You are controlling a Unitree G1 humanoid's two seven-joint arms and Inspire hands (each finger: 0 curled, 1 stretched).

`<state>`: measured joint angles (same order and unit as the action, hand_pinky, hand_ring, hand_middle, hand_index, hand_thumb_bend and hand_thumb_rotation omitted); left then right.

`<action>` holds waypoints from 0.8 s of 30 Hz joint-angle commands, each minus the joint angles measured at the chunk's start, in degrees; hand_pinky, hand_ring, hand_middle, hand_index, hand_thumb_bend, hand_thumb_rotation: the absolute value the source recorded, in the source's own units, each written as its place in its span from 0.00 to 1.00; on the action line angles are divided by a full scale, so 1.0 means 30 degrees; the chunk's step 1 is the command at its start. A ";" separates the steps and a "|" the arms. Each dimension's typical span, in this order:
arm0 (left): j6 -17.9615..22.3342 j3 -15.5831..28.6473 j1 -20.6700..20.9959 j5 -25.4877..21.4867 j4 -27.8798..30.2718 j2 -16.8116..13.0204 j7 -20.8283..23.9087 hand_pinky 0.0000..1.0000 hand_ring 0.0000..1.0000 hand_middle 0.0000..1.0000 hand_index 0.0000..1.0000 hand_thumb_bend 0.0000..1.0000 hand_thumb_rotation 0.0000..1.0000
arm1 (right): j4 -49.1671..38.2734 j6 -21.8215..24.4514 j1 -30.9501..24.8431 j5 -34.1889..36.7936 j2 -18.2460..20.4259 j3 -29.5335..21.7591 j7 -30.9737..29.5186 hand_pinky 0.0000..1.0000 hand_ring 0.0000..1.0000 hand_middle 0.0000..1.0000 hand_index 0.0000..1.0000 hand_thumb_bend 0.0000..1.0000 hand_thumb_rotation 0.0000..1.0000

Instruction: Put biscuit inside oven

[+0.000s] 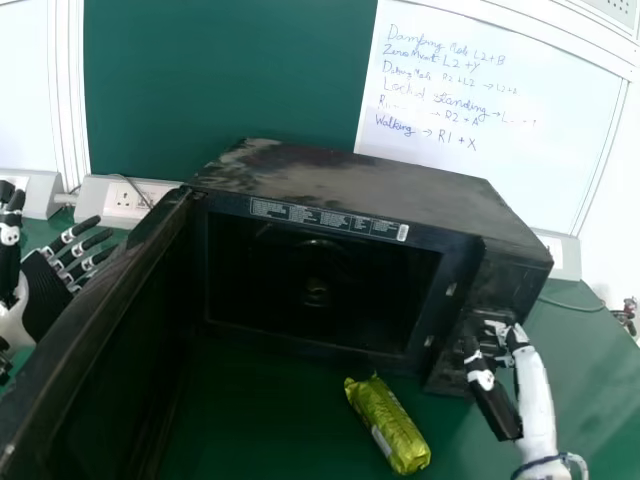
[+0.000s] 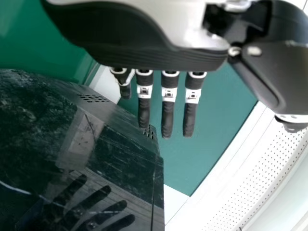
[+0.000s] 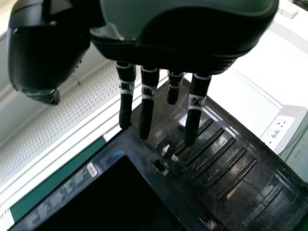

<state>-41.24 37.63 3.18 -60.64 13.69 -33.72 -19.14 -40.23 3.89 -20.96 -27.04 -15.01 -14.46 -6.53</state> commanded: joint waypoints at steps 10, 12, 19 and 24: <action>0.0052 -0.0143 0.0063 -0.0174 0.0438 0.0132 0.0208 0.83 0.82 0.78 0.77 0.57 0.12 | -0.2459 0.2932 -0.0224 -0.2068 -0.2535 0.0093 -0.4399 0.59 0.69 0.74 0.80 0.77 0.42; 0.0139 -0.0186 0.0026 -0.0117 0.0467 0.0104 0.0043 0.87 0.86 0.81 0.81 0.51 0.14 | -0.3148 0.4119 -0.0132 -0.2577 -0.2871 0.0253 -0.5672 0.64 0.73 0.76 0.81 0.77 0.41; -0.0022 -0.0247 0.0124 -0.0291 0.0478 0.0157 0.0221 0.94 0.89 0.84 0.81 0.51 0.14 | -0.4711 0.6159 0.0299 -0.3626 -0.5012 0.0388 -0.9838 0.63 0.73 0.76 0.79 0.84 0.49; 0.0076 -0.0292 0.0164 -0.0268 0.0360 0.0170 0.0142 0.97 0.91 0.86 0.84 0.48 0.13 | -0.5657 0.7939 0.1112 -0.4757 -0.6223 0.1089 -1.2684 0.68 0.77 0.80 0.81 0.87 0.45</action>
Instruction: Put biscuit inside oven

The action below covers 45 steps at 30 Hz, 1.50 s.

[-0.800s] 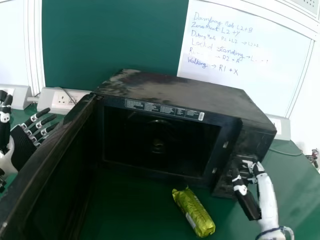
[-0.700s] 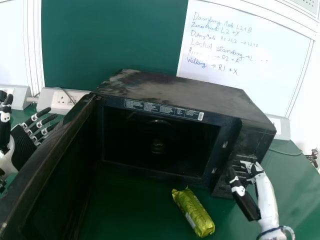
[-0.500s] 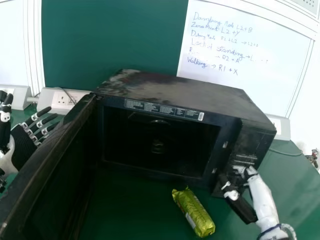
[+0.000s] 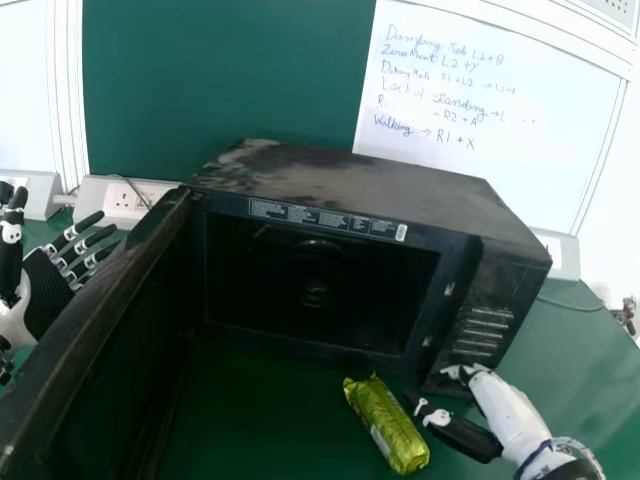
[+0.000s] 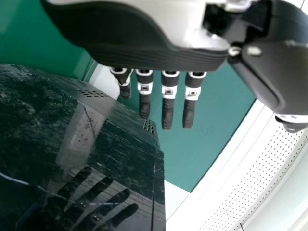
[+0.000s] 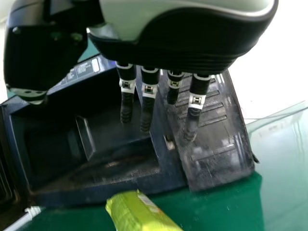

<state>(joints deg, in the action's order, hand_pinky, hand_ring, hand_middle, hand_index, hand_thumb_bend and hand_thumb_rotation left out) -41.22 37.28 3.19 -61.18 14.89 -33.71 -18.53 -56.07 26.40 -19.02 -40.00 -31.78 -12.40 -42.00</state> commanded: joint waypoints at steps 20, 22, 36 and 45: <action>-0.0028 -0.0169 0.0031 -0.0392 0.0251 0.0082 0.0132 1.00 0.95 0.89 0.88 0.47 0.14 | -0.1296 0.3495 0.3653 -0.7564 -0.0104 0.4469 -0.7939 0.85 0.85 0.85 0.86 0.93 0.53; 0.0001 -0.0168 0.0024 -0.0370 0.0268 0.0050 0.0042 1.00 0.96 0.90 0.89 0.44 0.14 | -0.1199 0.3206 0.3897 -0.8117 0.0077 0.4607 -0.8503 0.85 0.84 0.84 0.84 0.95 0.53; -0.0206 -0.0014 0.0016 -0.0549 0.0320 0.0015 0.0270 1.00 1.00 0.95 0.94 0.44 0.15 | 0.0668 0.0902 0.6057 -1.1248 0.1375 0.5741 -1.2362 0.69 0.75 0.78 0.82 1.00 0.44; -0.0272 -0.0026 -0.0022 -0.0516 0.0461 -0.0081 0.0303 1.00 1.00 0.95 0.95 0.44 0.17 | 0.1382 -0.0756 0.6431 -1.1364 0.2867 0.5892 -1.2426 0.69 0.78 0.81 0.82 1.00 0.40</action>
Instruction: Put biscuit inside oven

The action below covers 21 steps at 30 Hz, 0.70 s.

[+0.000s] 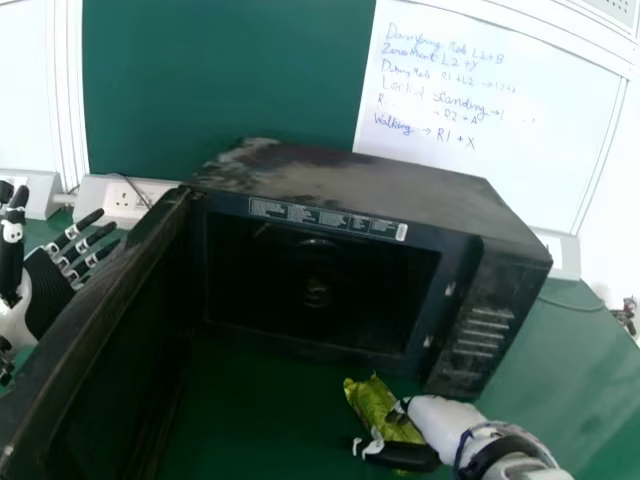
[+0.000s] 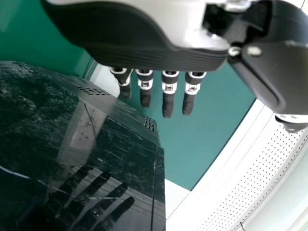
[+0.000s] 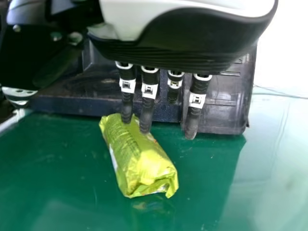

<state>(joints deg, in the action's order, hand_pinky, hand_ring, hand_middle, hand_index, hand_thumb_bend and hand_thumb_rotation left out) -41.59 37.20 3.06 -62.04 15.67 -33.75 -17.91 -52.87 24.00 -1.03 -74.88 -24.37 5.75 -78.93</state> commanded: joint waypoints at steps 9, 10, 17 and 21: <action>-0.0147 0.0027 -0.0029 -0.0230 0.0312 -0.0088 0.0110 1.00 1.00 0.94 0.94 0.42 0.17 | 0.0480 -0.0155 0.0846 0.0586 0.1763 -0.0569 -0.0153 0.51 0.63 0.73 0.78 1.00 0.31; -0.0105 0.0015 -0.0023 -0.0208 0.0268 -0.0095 0.0007 1.00 1.00 0.95 0.95 0.42 0.17 | 0.0477 -0.0122 0.0930 0.0480 0.1856 -0.0556 -0.0340 0.51 0.64 0.74 0.79 1.00 0.30; -0.0090 0.0034 -0.0016 -0.0269 0.0213 -0.0044 -0.0052 1.00 0.97 0.92 0.92 0.40 0.17 | 0.0555 -0.0295 0.1248 0.0316 0.2124 -0.0587 -0.0923 0.55 0.68 0.77 0.83 1.00 0.28; -0.0234 0.0080 -0.0031 -0.0296 0.0281 -0.0103 0.0164 1.00 0.98 0.93 0.93 0.40 0.17 | 0.0585 -0.0724 0.1365 -0.0373 0.2167 -0.0508 -0.1035 0.56 0.70 0.78 0.84 1.00 0.29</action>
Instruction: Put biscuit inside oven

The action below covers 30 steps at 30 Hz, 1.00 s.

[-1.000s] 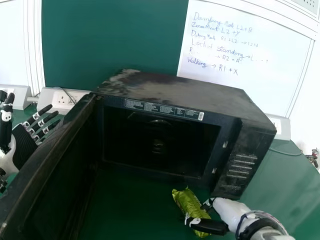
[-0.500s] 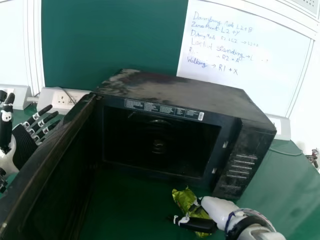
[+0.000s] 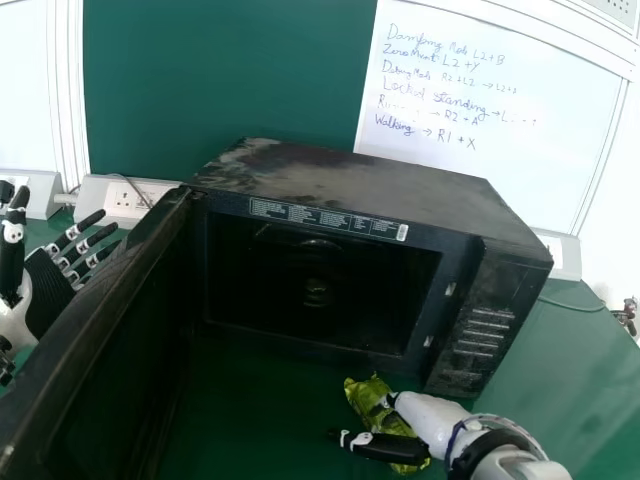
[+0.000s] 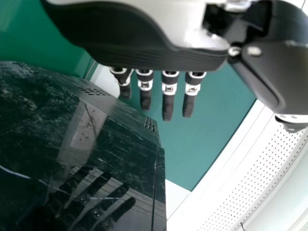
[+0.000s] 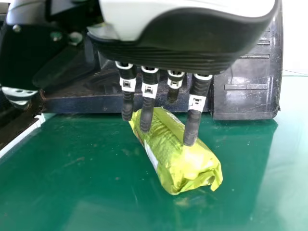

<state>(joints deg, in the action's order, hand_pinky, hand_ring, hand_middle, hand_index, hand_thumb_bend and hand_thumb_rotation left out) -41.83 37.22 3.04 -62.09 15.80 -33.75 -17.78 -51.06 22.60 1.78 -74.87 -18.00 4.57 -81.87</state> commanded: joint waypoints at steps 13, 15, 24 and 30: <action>-0.0097 0.0194 0.0017 -0.0633 0.0064 0.0018 0.0089 0.99 0.93 0.89 0.92 0.28 0.18 | -0.0721 -0.1936 -0.0398 -0.1690 0.0450 -0.1762 0.0842 0.49 0.63 0.74 0.78 1.00 0.29; -0.0130 0.0199 -0.0012 -0.0717 0.0113 0.0026 0.0218 0.98 0.92 0.88 0.90 0.26 0.18 | -0.0674 -0.1982 -0.0567 -0.1626 0.0510 -0.2039 0.0954 0.52 0.66 0.76 0.79 0.99 0.28; -0.0087 0.0181 -0.0043 -0.0905 0.0090 -0.0021 0.0181 0.89 0.86 0.82 0.80 0.29 0.15 | -0.0224 -0.2822 -0.1888 -0.2309 0.1137 -0.2086 0.2203 0.54 0.72 0.81 0.83 1.00 0.37; 0.0025 0.0149 -0.0098 -0.0741 0.0232 -0.0009 0.0303 0.84 0.83 0.79 0.77 0.26 0.17 | 0.0152 -0.3517 -0.2571 -0.3350 0.1617 -0.1855 0.2734 0.64 0.79 0.87 0.91 1.00 0.43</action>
<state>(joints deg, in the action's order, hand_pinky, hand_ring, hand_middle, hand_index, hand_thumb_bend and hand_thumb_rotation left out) -41.99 37.44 2.90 -64.14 15.80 -33.75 -16.97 -50.96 12.66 -5.74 -84.08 -13.57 -1.35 -74.56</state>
